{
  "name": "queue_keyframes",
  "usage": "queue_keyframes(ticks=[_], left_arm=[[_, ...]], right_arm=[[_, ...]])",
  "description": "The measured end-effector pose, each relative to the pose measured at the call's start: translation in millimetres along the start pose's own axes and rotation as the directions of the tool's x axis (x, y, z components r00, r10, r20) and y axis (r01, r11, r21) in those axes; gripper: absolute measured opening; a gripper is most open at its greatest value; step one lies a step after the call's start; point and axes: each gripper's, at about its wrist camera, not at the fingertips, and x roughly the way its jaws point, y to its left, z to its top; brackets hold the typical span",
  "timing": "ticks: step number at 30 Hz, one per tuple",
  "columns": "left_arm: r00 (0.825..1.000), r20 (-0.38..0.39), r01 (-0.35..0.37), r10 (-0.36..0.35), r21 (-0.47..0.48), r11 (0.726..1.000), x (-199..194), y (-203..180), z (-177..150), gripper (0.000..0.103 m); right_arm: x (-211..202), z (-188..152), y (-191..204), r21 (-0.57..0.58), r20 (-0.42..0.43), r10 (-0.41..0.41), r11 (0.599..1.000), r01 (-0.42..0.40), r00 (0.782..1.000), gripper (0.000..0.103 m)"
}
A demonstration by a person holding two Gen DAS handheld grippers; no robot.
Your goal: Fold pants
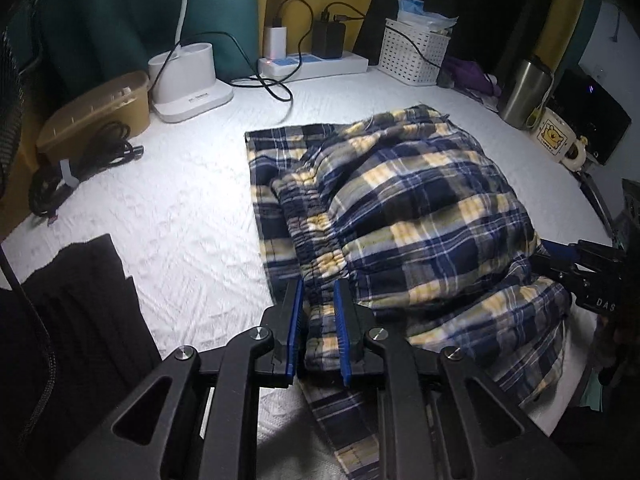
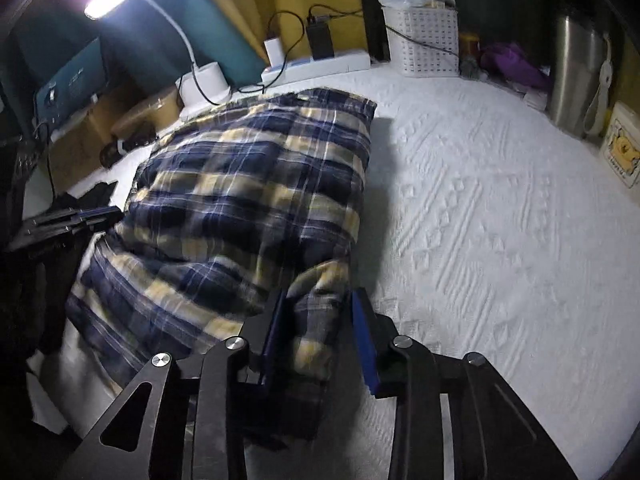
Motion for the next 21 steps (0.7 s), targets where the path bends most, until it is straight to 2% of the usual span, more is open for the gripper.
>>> queue_keyframes(ticks=[4,6,9,21], left_arm=[[1.0,0.009,-0.007,0.007,0.008,1.0,0,2,-6,0.015],[1.0,0.014,-0.009,0.009,0.009,1.0,-1,3,-8,0.016],[1.0,0.018,-0.02,0.02,0.017,1.0,-2,2,-9,0.016],[0.999,0.018,-0.041,0.04,0.024,0.999,-9,2,-14,0.016]], right_arm=[[-8,-14,7,-0.032,0.018,-0.065,0.997,0.065,0.998,0.029],[-12,-21,11,-0.041,0.032,-0.084,0.995,0.086,0.996,0.014],[-18,-32,16,-0.028,0.049,-0.095,0.995,0.097,0.994,0.007],[-32,-51,22,0.056,0.048,-0.073,0.996,0.07,0.996,0.006]])
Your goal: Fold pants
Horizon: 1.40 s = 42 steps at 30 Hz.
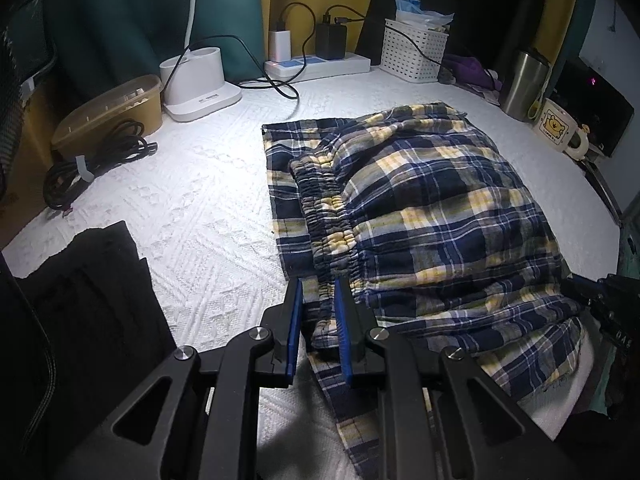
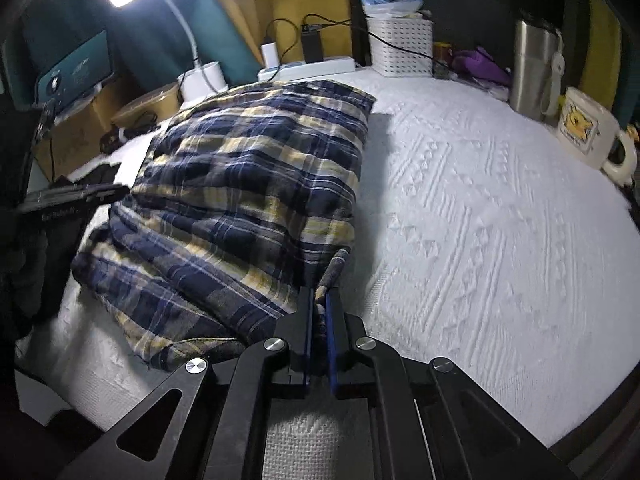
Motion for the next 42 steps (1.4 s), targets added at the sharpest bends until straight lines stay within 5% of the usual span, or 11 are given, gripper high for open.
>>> queue_keyframes(ticks=[5,7,9,17,19,21,22,29,34,42], left_arm=[[1.0,0.021,0.001,-0.001,-0.023,1.0,-12,14,7,0.016],[0.999,0.036,0.004,-0.002,-0.041,0.999,-14,20,10,0.023],[0.999,0.048,0.014,-0.011,-0.057,0.998,-13,24,15,0.045],[0.998,0.053,0.048,-0.046,-0.038,0.998,1,16,34,0.055],[0.997,0.049,0.054,-0.052,-0.042,0.998,7,18,38,0.056],[0.997,0.044,0.06,-0.057,-0.049,0.997,12,19,43,0.056],[0.997,0.045,0.063,-0.061,-0.052,0.997,15,20,45,0.056],[0.997,0.029,0.079,-0.077,-0.064,0.995,32,23,55,0.057],[0.996,-0.009,0.085,-0.086,-0.058,0.995,44,22,58,0.066],[0.988,-0.021,0.146,-0.151,-0.151,0.978,51,32,62,0.066]], right_arm=[[-7,9,-10,0.027,0.019,-0.013,1.0,0.012,1.0,0.007],[-9,15,-15,0.036,0.039,-0.026,0.999,0.025,0.999,0.007],[-7,24,-22,0.042,0.047,-0.033,0.999,0.031,0.998,0.007],[16,61,-32,0.046,0.047,-0.027,0.999,0.025,0.999,0.009],[22,68,-33,0.043,0.045,-0.024,0.999,0.022,0.999,0.029],[29,77,-35,0.042,0.046,-0.016,0.999,0.014,0.999,0.098],[31,83,-36,0.04,0.053,0.012,0.999,-0.014,0.999,0.101],[52,109,-36,0.02,0.052,0.032,0.999,-0.033,0.998,0.101],[67,117,-38,0.013,0.037,0.035,0.999,-0.036,0.999,0.101],[84,119,-43,0.021,0.007,0.055,0.998,-0.055,0.998,0.1]])
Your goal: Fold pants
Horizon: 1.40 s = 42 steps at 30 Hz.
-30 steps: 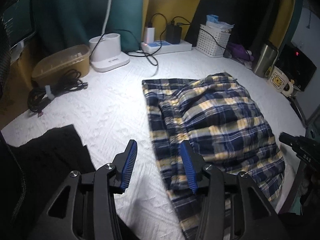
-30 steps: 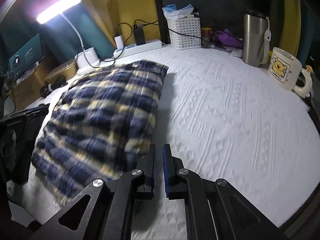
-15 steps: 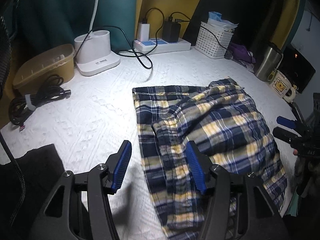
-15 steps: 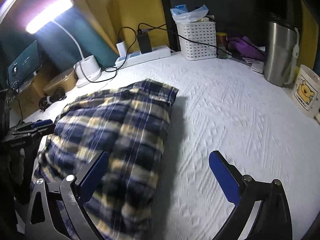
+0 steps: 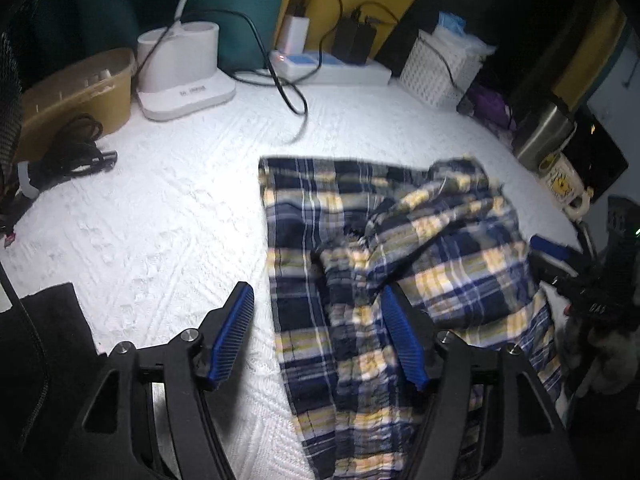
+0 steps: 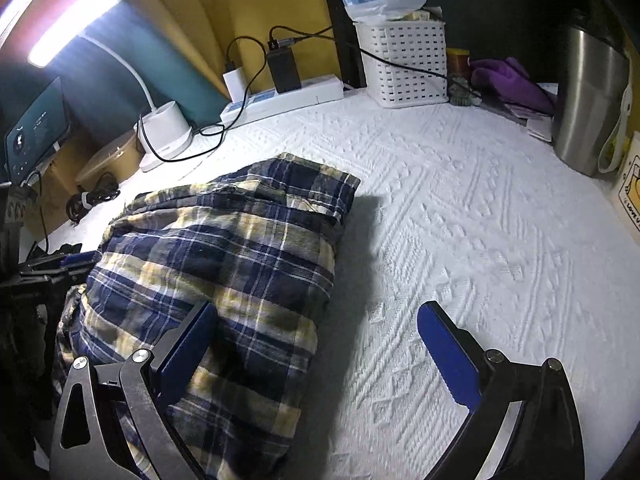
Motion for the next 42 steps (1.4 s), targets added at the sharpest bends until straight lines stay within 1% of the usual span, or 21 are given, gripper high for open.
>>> queue_keyframes(ticks=[2,4,7,8,11,13,16,18,22,26,28,29,30,31,32,33,34,35,37,39,42], left_arm=[[1.0,0.019,0.026,-0.026,0.0,1.0,-4,-2,3,0.066],[0.999,0.003,0.037,-0.037,0.013,0.999,-1,-6,4,0.066],[0.999,-0.044,0.011,-0.009,0.029,1.0,14,-7,3,0.067],[1.0,-0.025,0.013,-0.012,0.037,0.999,13,-8,3,0.069],[0.999,-0.034,0.015,-0.013,0.052,0.999,14,-11,4,0.074],[0.999,-0.036,0.016,-0.014,0.06,0.998,15,-12,5,0.075],[0.997,-0.034,0.068,-0.067,0.024,0.997,15,-6,7,0.075],[0.996,-0.026,0.084,-0.084,0.027,0.996,15,-5,7,0.075],[0.999,0.0,0.049,-0.049,0.097,0.994,18,-16,2,0.076],[1.0,0.014,0.016,-0.018,0.116,0.993,23,-25,3,0.079],[1.0,0.015,0.024,-0.026,0.123,0.992,23,-26,3,0.078],[0.999,0.017,0.038,-0.04,0.122,0.992,23,-25,3,0.075],[0.998,0.017,0.06,-0.063,0.126,0.99,23,-25,3,0.064],[0.996,0.017,0.086,-0.089,0.128,0.988,23,-26,2,0.061],[0.996,0.018,0.089,-0.092,0.131,0.987,24,-26,2,0.057],[0.996,0.022,0.082,-0.086,0.14,0.987,25,-28,2,0.056],[0.996,0.025,0.076,-0.081,0.151,0.986,25,-29,1,0.055],[0.996,0.024,0.076,-0.081,0.154,0.985,24,-31,1,0.051],[0.996,0.026,0.079,-0.084,0.152,0.985,23,-34,0,0.046],[0.997,0.042,0.06,-0.068,0.176,0.983,19,-40,-1,0.033],[0.997,0.06,0.034,-0.047,0.202,0.979,15,-47,-3,0.026]], right_arm=[[4,1,-1,0.001,-0.006,0.003,1.0,-0.003,1.0,0.1],[7,3,-2,0.003,-0.012,0.004,1.0,-0.004,1.0,0.1],[10,5,-1,-0.002,-0.011,0.007,1.0,-0.007,1.0,0.1],[11,6,0,-0.005,-0.012,0.008,1.0,-0.008,1.0,0.1],[13,8,1,-0.011,-0.011,0.014,1.0,-0.014,1.0,0.1],[14,10,1,-0.007,-0.008,0.025,1.0,-0.025,1.0,0.1],[16,12,1,-0.007,-0.004,0.037,0.999,-0.037,0.999,0.1],[18,14,2,-0.012,-0.003,0.036,0.999,-0.036,0.999,0.1],[21,17,5,-0.03,-0.01,0.025,0.999,-0.025,1.0,0.1],[24,19,8,-0.033,-0.011,0.01,0.999,-0.011,1.0,0.1],[25,19,10,-0.042,-0.01,0.021,0.999,-0.022,1.0,0.1],[26,20,11,-0.049,-0.012,0.03,0.998,-0.03,0.999,0.1],[27,20,13,-0.062,-0.015,0.041,0.997,-0.042,0.999,0.097],[28,20,15,-0.072,-0.017,0.048,0.996,-0.049,0.999,0.094],[29,21,17,-0.084,-0.016,0.061,0.995,-0.062,0.998,0.089],[30,22,20,-0.092,-0.016,0.076,0.993,-0.077,0.997,0.083],[31,23,21,-0.096,-0.016,0.084,0.992,-0.085,0.996,0.08],[33,25,23,-0.1,-0.017,0.089,0.991,-0.09,0.996,0.079],[35,26,25,-0.101,-0.013,0.094,0.99,-0.095,0.995,0.069],[35,28,27,-0.096,-0.006,0.095,0.991,-0.096,0.995,0.051],[35,27,32,-0.104,-0.004,0.106,0.989,-0.105,0.994,0.038]])
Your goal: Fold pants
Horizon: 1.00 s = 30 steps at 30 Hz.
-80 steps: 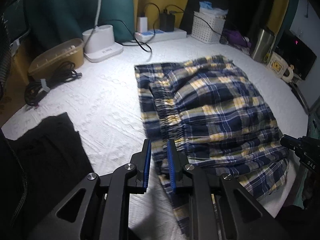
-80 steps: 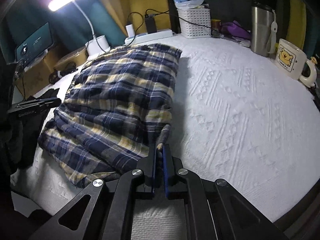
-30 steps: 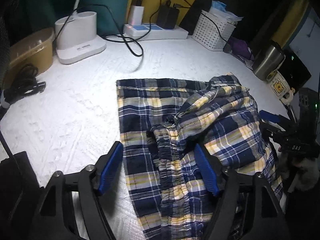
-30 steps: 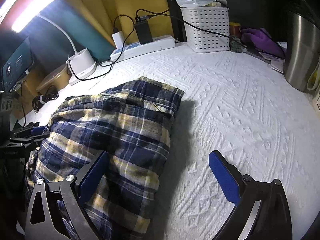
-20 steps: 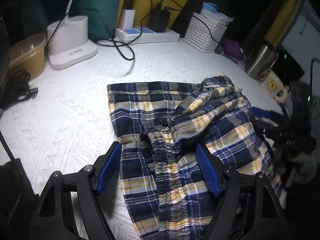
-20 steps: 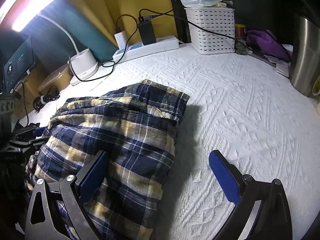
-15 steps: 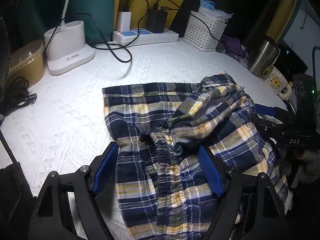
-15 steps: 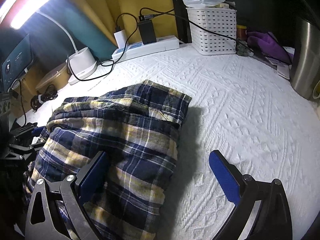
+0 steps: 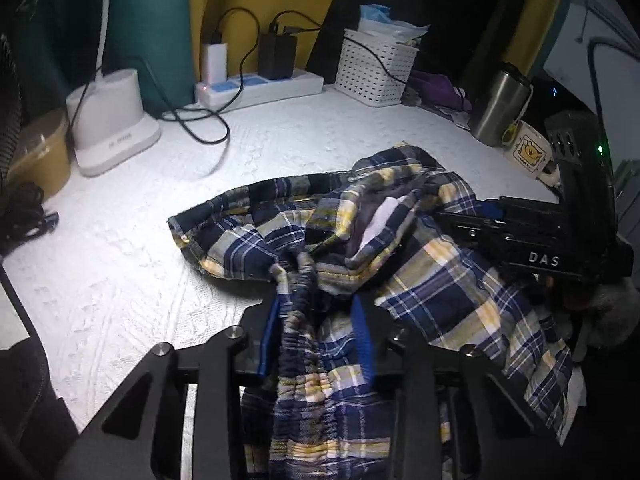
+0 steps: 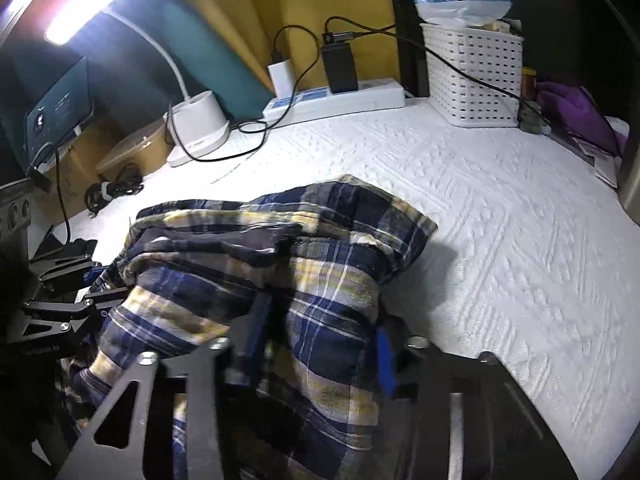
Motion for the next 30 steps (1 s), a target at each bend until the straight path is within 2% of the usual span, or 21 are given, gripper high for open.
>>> queue_keyframes(ticks=[2,6,13,22,30], left_arm=[[1.0,0.007,-0.009,0.009,0.0,1.0,-2,-2,0,0.023],[1.0,0.026,-0.005,0.004,0.002,1.0,-10,-5,1,0.017],[0.996,0.082,0.025,-0.027,0.02,0.999,-35,-17,3,0.017],[0.987,0.157,0.02,-0.028,0.051,0.998,-71,-29,1,0.017],[0.971,0.237,-0.003,-0.017,0.085,0.996,-111,-43,-3,0.017]], right_arm=[[-1,-1,5,-0.019,0.003,0.002,1.0,-0.002,1.0,0.029],[-7,-2,10,-0.012,0.025,-0.011,1.0,0.011,1.0,0.021],[-33,-1,19,-0.015,0.096,-0.017,1.0,0.018,0.995,0.02],[-73,0,30,-0.029,0.169,-0.021,0.999,0.027,0.985,0.019],[-112,-2,48,-0.056,0.239,-0.023,0.998,0.038,0.971,0.019]])
